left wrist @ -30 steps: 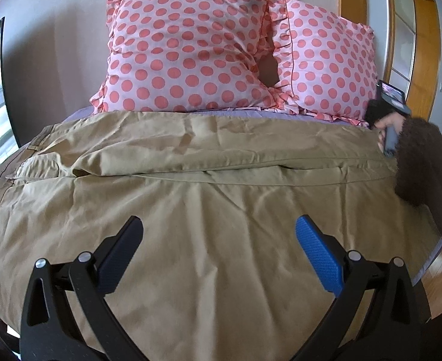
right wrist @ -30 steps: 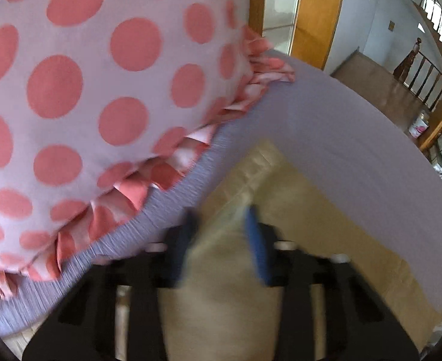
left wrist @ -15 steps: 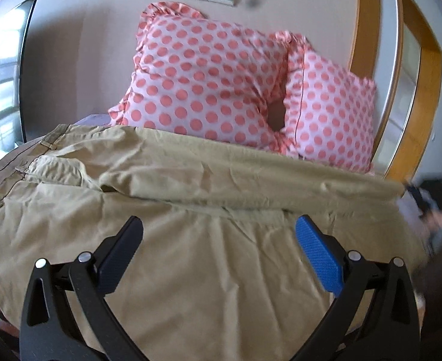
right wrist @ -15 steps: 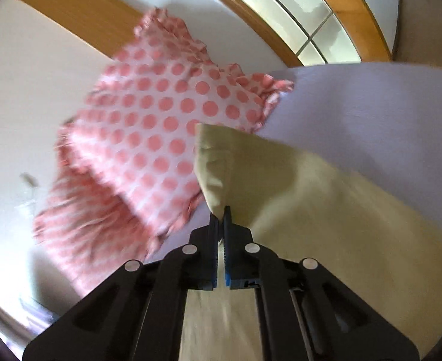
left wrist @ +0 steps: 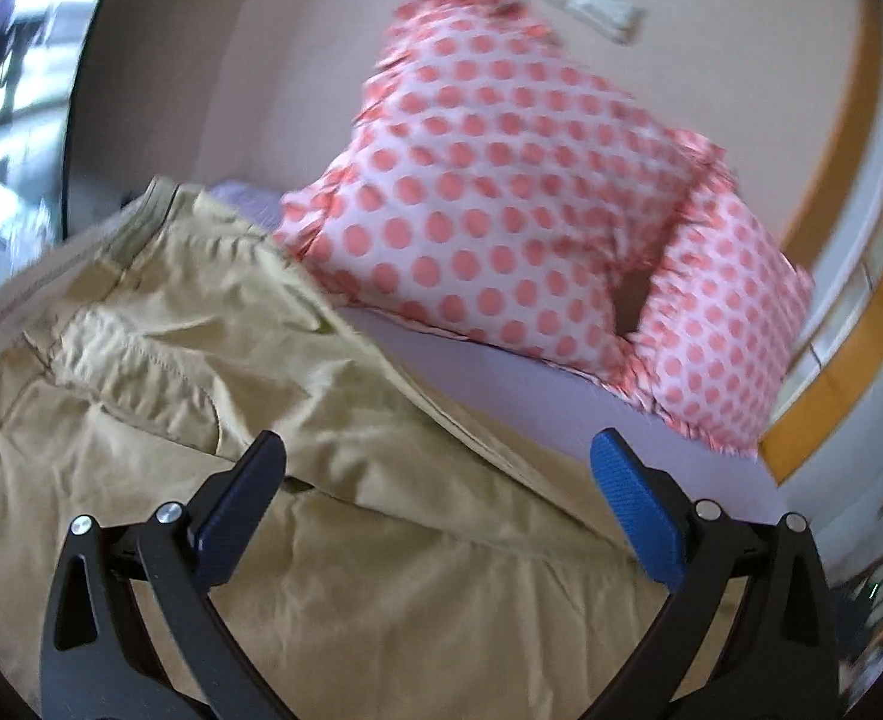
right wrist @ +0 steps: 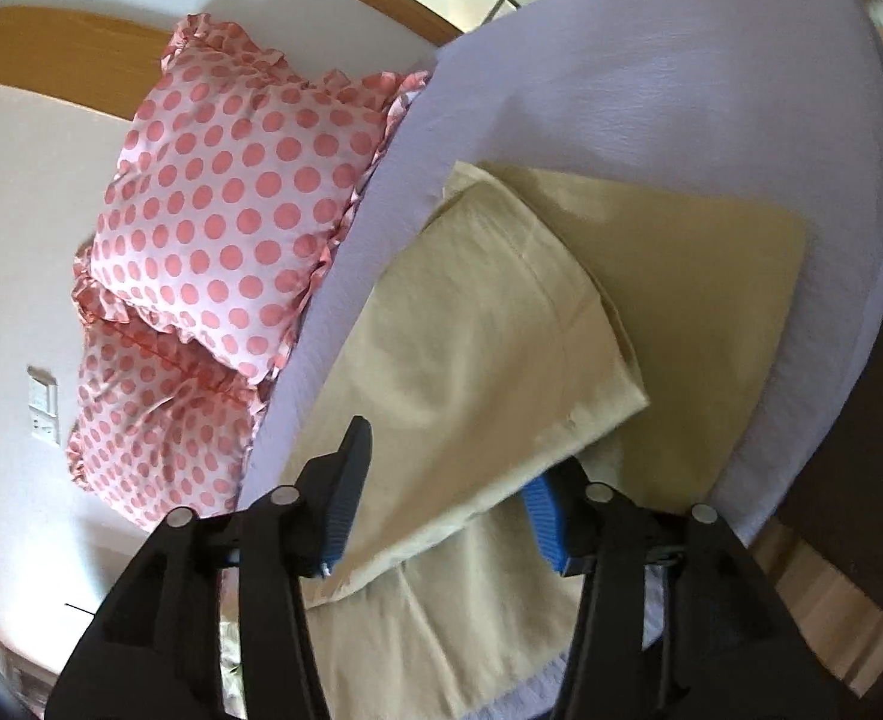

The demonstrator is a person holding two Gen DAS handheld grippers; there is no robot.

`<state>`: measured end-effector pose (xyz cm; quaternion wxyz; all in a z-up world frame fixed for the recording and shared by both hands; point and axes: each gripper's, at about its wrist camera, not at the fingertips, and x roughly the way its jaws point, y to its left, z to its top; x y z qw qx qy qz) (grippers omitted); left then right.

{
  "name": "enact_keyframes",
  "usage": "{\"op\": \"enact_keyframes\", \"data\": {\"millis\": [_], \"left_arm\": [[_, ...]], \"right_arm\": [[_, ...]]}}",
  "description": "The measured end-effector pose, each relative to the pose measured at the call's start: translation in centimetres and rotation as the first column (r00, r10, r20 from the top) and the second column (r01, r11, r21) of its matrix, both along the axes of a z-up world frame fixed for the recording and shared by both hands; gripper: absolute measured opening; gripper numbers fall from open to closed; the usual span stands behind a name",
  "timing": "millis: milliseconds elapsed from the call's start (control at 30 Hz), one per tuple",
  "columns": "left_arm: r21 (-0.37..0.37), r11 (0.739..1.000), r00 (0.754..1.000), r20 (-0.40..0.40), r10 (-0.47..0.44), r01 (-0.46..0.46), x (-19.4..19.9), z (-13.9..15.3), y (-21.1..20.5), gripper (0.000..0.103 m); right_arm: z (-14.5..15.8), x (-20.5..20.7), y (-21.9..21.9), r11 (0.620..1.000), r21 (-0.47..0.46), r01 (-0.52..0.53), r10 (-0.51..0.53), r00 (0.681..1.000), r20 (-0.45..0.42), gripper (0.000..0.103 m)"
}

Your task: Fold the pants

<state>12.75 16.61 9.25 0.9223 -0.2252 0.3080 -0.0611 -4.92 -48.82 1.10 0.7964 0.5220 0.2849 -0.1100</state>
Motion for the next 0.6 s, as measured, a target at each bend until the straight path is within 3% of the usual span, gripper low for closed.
{"op": "enact_keyframes", "data": {"millis": [33,167,267,367,400,433,467,500,567,600], "left_arm": [[-0.024,1.0,1.0,-0.021,0.005,-0.005,0.8,-0.2,0.4,0.101],[-0.084,0.996,0.993,-0.111,0.031,-0.04,5.0,-1.0,1.4,0.095],[-0.065,0.996,0.981,-0.187,0.047,-0.06,8.7,-1.8,1.4,0.087],[-0.022,0.996,0.966,-0.246,0.076,-0.084,12.2,-2.7,1.2,0.073],[-0.018,0.994,0.956,-0.277,0.097,-0.106,13.6,-3.3,1.5,0.061],[-0.032,0.993,0.951,-0.295,0.098,-0.112,14.4,-3.8,1.9,0.033],[-0.042,0.992,0.943,-0.317,0.102,-0.122,15.0,-4.4,2.3,0.013],[-0.057,0.988,0.932,-0.343,0.114,-0.142,15.3,-5.1,3.0,0.003],[-0.097,0.983,0.941,-0.315,0.12,-0.158,13.6,-5.1,3.7,0.002],[-0.075,0.988,0.956,-0.273,0.111,-0.136,11.8,-4.2,3.6,0.002]], "right_arm": [[0.0,0.3,-0.1,1.0,-0.02,0.0,0.0,1.0,0.0,0.002],[1.2,0.1,-0.8,0.999,-0.019,0.031,-0.029,0.996,0.088,0.002],[1.3,0.3,-1.2,1.0,-0.016,0.026,-0.024,0.995,0.096,0.002],[1.4,0.6,-1.4,1.0,-0.018,0.023,-0.021,0.994,0.104,0.002],[1.4,0.7,-1.5,0.999,-0.023,0.022,-0.019,0.994,0.104,0.002],[1.3,0.9,-1.6,0.999,-0.024,0.021,-0.018,0.994,0.105,0.002],[1.3,1.0,-1.6,1.0,-0.021,0.022,-0.02,0.994,0.108,0.002],[1.3,1.0,-1.7,1.0,-0.017,0.023,-0.021,0.993,0.118,0.002],[1.9,1.3,-1.8,0.999,-0.026,0.021,-0.017,0.99,0.139,0.002],[2.5,1.3,-2.0,0.999,-0.041,0.024,-0.018,0.988,0.154,0.002]]}}
